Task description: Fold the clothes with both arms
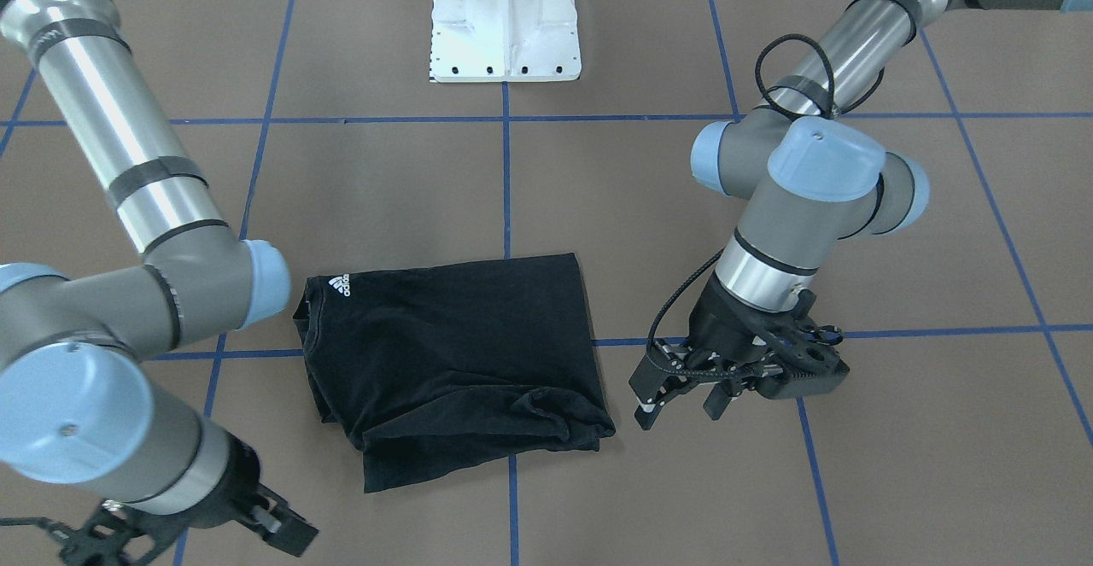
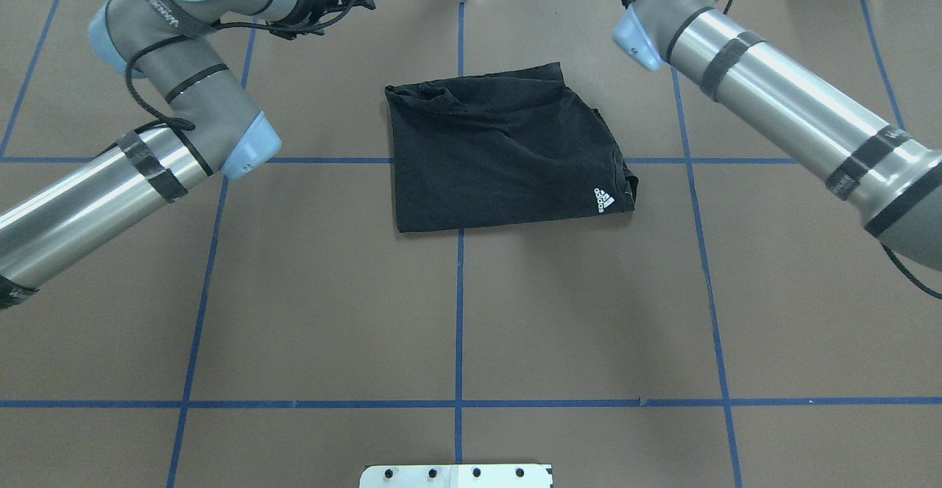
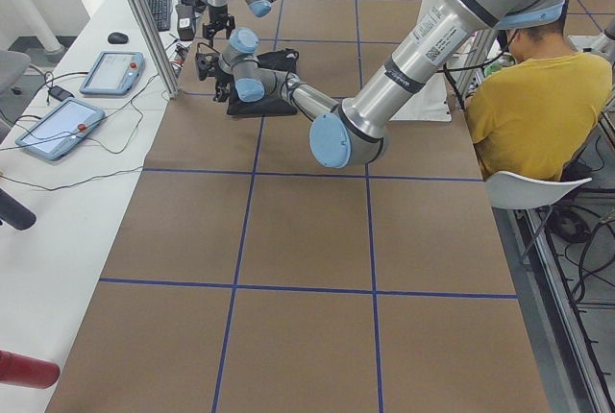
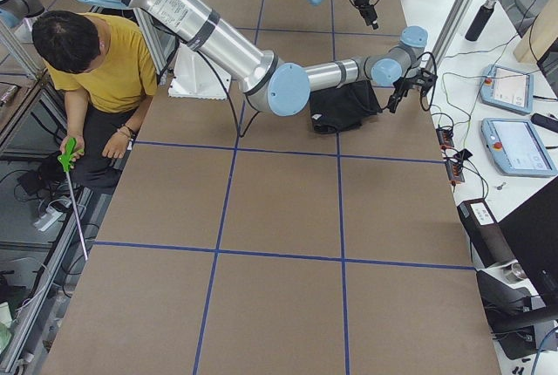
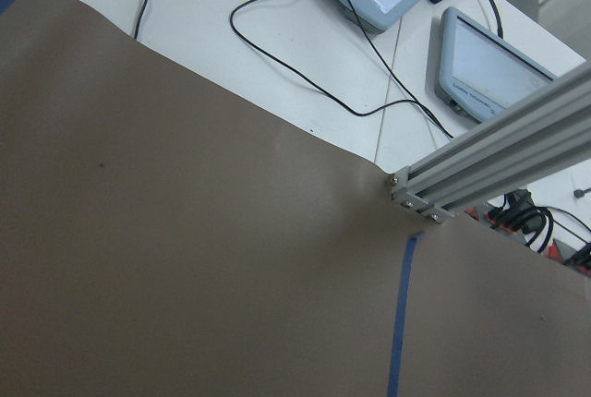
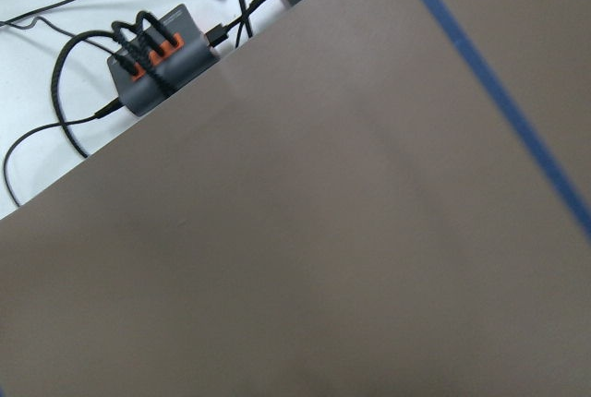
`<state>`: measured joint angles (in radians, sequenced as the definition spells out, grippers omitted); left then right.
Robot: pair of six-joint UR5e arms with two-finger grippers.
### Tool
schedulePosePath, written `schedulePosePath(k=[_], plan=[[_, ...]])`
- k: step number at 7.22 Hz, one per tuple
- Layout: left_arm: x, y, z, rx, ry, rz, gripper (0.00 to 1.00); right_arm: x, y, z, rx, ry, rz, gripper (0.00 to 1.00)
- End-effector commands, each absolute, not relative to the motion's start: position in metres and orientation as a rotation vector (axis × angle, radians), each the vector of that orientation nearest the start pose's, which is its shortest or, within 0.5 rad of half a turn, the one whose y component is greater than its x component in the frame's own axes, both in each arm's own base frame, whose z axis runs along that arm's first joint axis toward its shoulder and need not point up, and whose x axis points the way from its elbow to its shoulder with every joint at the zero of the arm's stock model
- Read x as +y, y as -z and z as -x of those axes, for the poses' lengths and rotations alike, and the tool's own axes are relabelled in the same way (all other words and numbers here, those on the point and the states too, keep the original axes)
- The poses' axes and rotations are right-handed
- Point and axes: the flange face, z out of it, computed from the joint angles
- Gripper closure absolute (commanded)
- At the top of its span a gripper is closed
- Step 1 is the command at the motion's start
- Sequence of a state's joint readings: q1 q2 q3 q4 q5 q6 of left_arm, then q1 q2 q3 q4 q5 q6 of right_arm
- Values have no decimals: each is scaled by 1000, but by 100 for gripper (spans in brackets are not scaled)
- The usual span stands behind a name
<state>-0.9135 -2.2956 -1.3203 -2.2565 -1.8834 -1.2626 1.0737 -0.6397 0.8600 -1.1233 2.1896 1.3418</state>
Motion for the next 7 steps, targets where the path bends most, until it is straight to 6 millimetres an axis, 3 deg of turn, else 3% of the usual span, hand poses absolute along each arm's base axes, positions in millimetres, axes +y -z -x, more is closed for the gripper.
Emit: schedulePosePath(k=[1,3,4,5,6,7], plan=[[-637,-308,-268,947,48,-532,1,-735,-458,186,-894,-383,-38,0],[-629,-408,-132,796,-128,-593,1,-653,-580,40,-838,-219,-143,0],[-624,-455,-57,707,-243,-634,1,-601,-633,-13,-858,-136,-146,0],[-605,-502,-15,664,-282,-614,1,-562,-664,-23,-844,-60,-134,0],[-593,-532,3,644,-277,-572,1,-548,-672,-24,-831,-26,-92,0],[-586,-547,9,669,-298,-513,1,-543,-669,-25,-820,26,-38,0]])
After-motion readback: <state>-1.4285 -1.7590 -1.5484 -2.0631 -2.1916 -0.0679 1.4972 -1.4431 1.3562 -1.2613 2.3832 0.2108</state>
